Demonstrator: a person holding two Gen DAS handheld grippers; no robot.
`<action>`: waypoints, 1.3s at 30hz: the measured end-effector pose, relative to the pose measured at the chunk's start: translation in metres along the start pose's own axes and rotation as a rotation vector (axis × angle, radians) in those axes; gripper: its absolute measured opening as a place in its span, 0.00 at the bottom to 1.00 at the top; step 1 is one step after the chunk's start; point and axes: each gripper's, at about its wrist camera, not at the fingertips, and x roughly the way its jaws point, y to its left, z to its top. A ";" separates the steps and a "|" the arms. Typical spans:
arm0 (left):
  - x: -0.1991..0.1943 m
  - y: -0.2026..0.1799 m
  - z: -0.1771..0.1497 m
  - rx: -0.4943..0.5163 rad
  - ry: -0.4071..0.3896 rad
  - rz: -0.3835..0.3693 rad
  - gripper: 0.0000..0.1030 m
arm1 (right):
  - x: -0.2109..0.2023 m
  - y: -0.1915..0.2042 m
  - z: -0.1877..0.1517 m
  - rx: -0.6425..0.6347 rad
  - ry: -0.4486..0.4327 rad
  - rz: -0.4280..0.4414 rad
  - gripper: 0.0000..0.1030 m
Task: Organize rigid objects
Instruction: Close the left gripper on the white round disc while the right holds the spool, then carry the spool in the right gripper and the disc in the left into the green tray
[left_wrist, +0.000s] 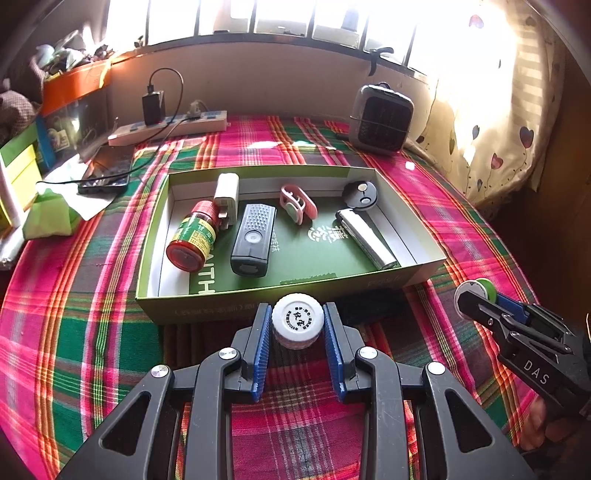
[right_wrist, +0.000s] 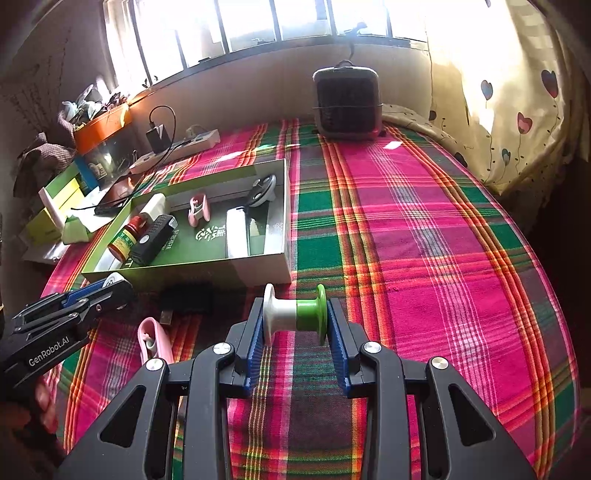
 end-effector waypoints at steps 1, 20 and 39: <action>-0.001 0.000 0.000 0.001 -0.003 -0.002 0.26 | -0.001 0.001 0.001 -0.002 -0.002 0.001 0.32; -0.007 0.005 0.027 0.010 -0.033 -0.075 0.26 | -0.005 0.028 0.023 -0.073 -0.041 0.044 0.32; 0.029 0.010 0.060 0.017 -0.013 -0.096 0.26 | 0.045 0.044 0.064 -0.161 -0.033 -0.034 0.32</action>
